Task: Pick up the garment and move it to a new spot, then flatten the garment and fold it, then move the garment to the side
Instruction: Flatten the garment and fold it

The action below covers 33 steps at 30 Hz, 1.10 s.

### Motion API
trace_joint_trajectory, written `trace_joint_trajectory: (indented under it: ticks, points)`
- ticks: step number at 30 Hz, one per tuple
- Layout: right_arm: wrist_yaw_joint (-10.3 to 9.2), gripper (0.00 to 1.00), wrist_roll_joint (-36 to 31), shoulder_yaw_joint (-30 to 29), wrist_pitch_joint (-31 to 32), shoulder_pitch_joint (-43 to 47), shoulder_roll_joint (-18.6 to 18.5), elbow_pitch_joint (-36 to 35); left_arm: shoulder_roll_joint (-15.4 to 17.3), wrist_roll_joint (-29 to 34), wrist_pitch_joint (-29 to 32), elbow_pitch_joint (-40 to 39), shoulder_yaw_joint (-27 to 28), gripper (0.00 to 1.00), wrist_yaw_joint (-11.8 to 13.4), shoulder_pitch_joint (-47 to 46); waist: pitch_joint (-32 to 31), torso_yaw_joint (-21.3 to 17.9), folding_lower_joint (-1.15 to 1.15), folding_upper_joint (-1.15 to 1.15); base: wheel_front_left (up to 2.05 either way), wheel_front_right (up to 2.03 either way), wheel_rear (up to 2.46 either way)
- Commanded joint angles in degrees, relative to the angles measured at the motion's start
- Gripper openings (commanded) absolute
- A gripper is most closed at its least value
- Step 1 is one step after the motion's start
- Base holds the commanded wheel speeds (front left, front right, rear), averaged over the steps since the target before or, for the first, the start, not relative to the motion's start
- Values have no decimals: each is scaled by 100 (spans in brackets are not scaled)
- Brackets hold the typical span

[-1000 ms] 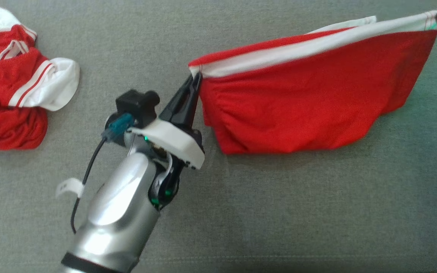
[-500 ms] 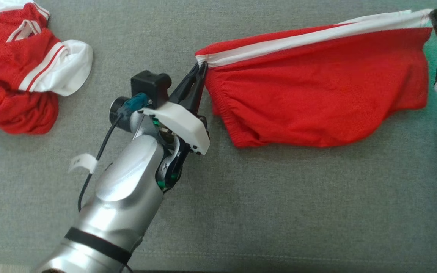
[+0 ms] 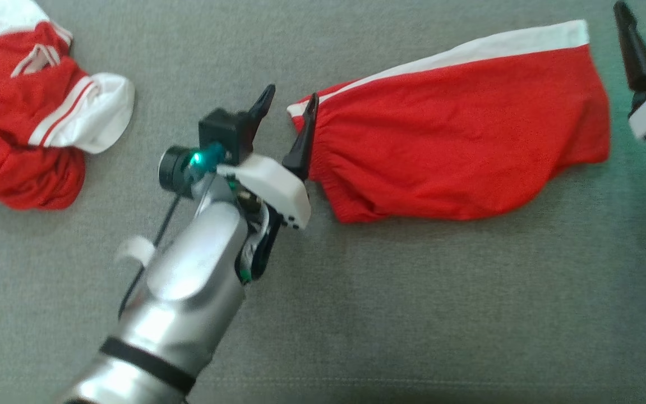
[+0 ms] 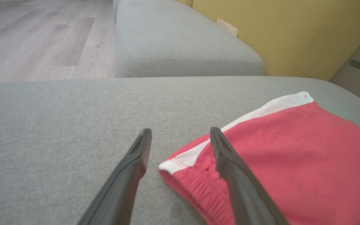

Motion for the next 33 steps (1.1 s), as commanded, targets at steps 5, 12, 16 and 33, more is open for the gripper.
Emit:
trace_joint_trajectory:
  ticks: [5, 12, 16, 33]
  points:
    - [-4, 100, 503, -9, -153, 722, 71, -204, 311, 595, -75, -1414, 640, 100, 496, 975, -509, -294, 0, 0, 0, 0, 0]
    - [-4, 100, 583, -69, -160, 1143, 315, 13, 416, 1420, -76, -2669, 1055, 100, 884, 2233, -850, -265, 0, 0, 0, 0, 0]
    - [-4, 100, 552, -167, -47, 1212, 420, 469, 356, 1799, -77, -3193, 1137, 100, 997, 2899, -929, -47, 0, 0, 0, 0, 0]
    - [-4, 100, 439, -280, 612, 1082, 493, 2283, 139, 2459, -77, -3739, 1060, 100, 1022, 3743, -721, 1281, 0, 0, 0, 0, 0]
